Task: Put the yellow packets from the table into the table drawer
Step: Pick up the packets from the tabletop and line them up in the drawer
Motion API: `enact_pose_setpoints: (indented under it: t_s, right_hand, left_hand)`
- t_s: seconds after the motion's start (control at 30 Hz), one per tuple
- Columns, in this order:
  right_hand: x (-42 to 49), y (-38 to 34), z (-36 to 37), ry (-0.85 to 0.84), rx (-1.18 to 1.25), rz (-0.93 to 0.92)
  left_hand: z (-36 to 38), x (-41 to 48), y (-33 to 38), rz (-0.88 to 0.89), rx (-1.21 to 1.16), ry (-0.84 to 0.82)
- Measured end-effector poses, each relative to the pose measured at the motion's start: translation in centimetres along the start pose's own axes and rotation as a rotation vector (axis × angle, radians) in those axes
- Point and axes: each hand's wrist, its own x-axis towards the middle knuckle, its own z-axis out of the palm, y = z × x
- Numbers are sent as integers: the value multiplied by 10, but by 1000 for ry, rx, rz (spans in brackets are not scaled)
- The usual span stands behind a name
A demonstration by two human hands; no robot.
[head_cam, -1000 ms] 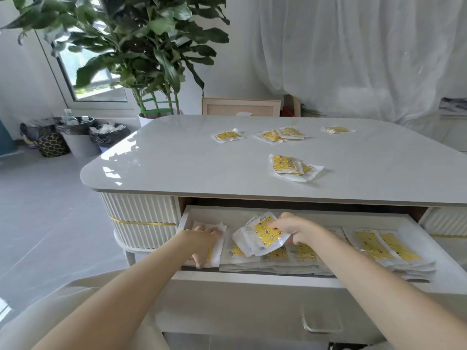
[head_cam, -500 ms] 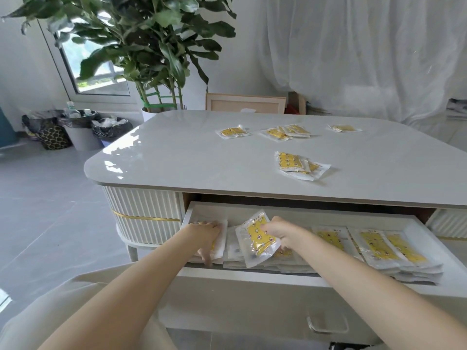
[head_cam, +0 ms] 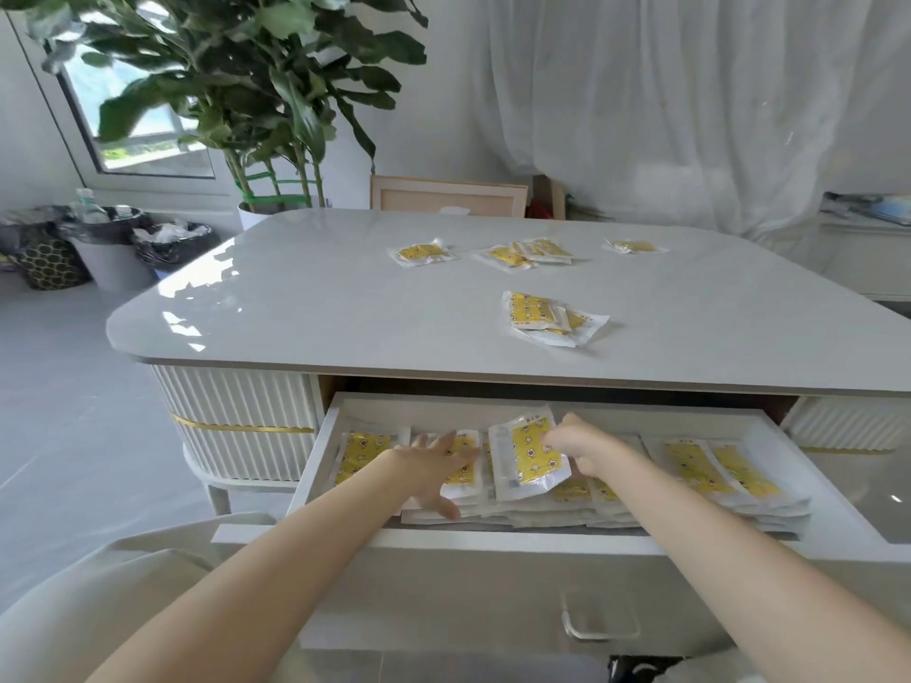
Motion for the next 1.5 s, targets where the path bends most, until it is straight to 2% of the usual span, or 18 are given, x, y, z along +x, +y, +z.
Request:
enact_pose_setpoints:
  t_s: [0.17,0.33,0.43,0.5,0.6,0.67,0.97,1.1,1.23,1.5]
  right_hand:
    - [8,3,8,-50,45,19]
    - [-5,4,2,115,-375,-225]
    - [-13,4,-2,-49,-455,-394]
    - [-17,7,0,-163,-569,-425]
    - [-19,11,5,-199,-747,-458]
    - [-17,12,8,-196,-774,-473]
    - [-33,3,-6,-173,-797,-528]
    - [-53,-23,-32,-152,-726,-538]
    - [-69,-49,-67,-90,-648,-528]
    - [-70,-74,-115,209,-287,-516]
  left_hand:
    - [-9,2,-1,-27,91,-16]
    - [-15,2,8,-23,89,-40]
    - [-17,5,11,-9,55,-27]
    - [-19,4,14,-4,47,-7]
    - [-17,5,15,-8,88,10]
    - [-12,6,14,-20,102,14]
    - [-18,-5,19,-24,64,86]
    - [-48,-31,23,-5,14,207]
    - [-80,-54,20,-3,-131,378]
    - [-135,-65,4,-47,-212,553]
